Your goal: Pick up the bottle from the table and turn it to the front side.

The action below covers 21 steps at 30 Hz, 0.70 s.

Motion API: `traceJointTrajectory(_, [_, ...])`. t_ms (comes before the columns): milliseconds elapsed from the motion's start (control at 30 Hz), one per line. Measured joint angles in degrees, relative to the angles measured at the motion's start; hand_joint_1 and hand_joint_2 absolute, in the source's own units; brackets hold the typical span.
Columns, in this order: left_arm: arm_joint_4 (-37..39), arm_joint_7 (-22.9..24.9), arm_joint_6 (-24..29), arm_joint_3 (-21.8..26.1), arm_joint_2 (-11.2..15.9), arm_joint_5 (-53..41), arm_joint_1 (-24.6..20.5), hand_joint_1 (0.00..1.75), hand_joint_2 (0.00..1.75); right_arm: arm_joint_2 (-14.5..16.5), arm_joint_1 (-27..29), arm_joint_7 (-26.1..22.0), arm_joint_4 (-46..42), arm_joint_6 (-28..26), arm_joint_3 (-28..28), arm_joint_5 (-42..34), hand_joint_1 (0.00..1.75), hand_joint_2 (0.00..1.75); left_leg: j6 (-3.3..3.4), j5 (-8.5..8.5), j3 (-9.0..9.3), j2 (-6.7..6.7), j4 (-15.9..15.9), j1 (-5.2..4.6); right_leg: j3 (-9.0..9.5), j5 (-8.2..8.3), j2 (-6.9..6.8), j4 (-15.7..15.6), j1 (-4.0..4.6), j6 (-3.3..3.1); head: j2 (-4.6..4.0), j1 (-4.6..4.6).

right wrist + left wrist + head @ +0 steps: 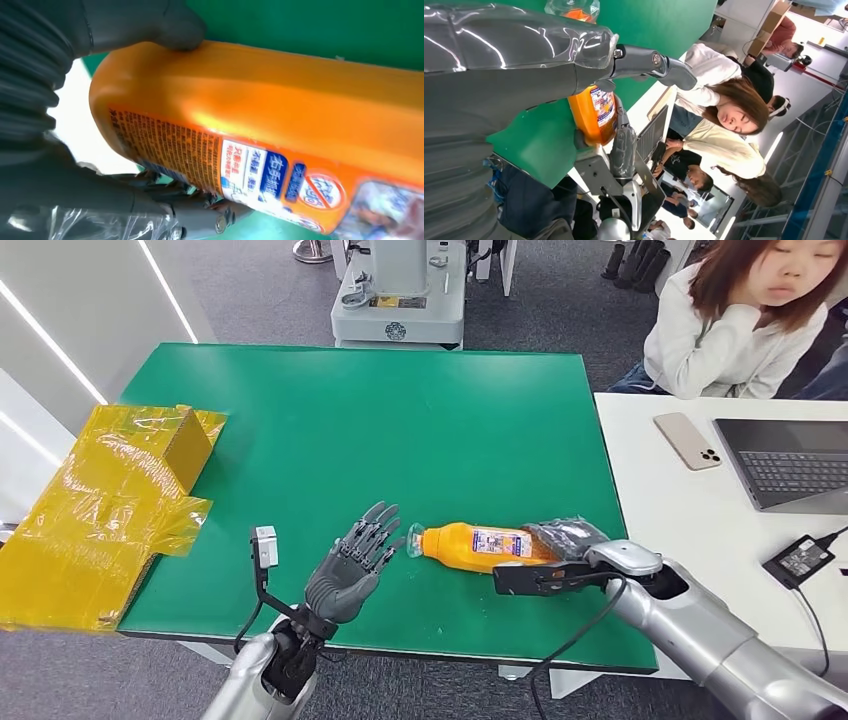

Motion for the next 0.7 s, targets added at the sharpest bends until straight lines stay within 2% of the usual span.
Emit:
traceJointTrajectory(100, [-0.07,-2.53,2.76,0.02,0.13,-3.21,0.33,0.0,1.75,0.96,3.31,-5.41,-0.35,-5.38,-3.04,-5.51,1.75,1.75,0.0,0.0,-0.02,-0.04,-0.01,0.02,0.01,0.0,-0.03,0.01,0.01,0.0,0.0,0.0])
traceJointTrajectory(233, [-1.13,-6.19,9.63,1.06,0.48,-8.96,0.79,0.0,1.75,4.49,12.15,-13.41,-3.53,-12.15,-10.69,-15.57,1.75,1.75,-0.01,0.0,-0.08,-0.13,-0.07,0.04,-0.06,-0.02,-0.1,0.02,0.02,0.0,0.0,-0.03])
traceJointTrajectory(433, [-2.64,-7.6,14.56,2.91,0.77,-12.27,0.9,0.0,1.75,8.58,20.77,-17.12,-8.44,-15.23,-17.92,-18.86,1.75,1.75,-0.03,0.02,-0.16,-0.26,-0.13,0.04,-0.11,-0.09,-0.28,0.04,0.07,-0.05,0.0,-0.02])
traceJointTrajectory(600, [-5.65,-9.18,19.6,6.28,1.3,-16.34,1.54,0.0,1.75,14.73,30.67,-19.59,-16.45,-19.41,-25.02,-19.23,1.75,1.75,-0.06,-0.02,-0.19,-0.25,-0.14,0.05,-0.16,-0.14,-0.27,0.03,0.09,-0.12,0.0,-0.03])
traceJointTrajectory(700, [-7.06,-9.16,20.05,7.5,1.46,-17.25,1.98,0.0,1.75,17.09,33.47,-19.53,-19.45,-20.06,-27.1,-19.08,1.75,1.75,-0.07,-0.02,-0.2,-0.25,-0.15,0.05,-0.18,-0.16,-0.28,0.03,0.09,-0.11,0.0,-0.02])
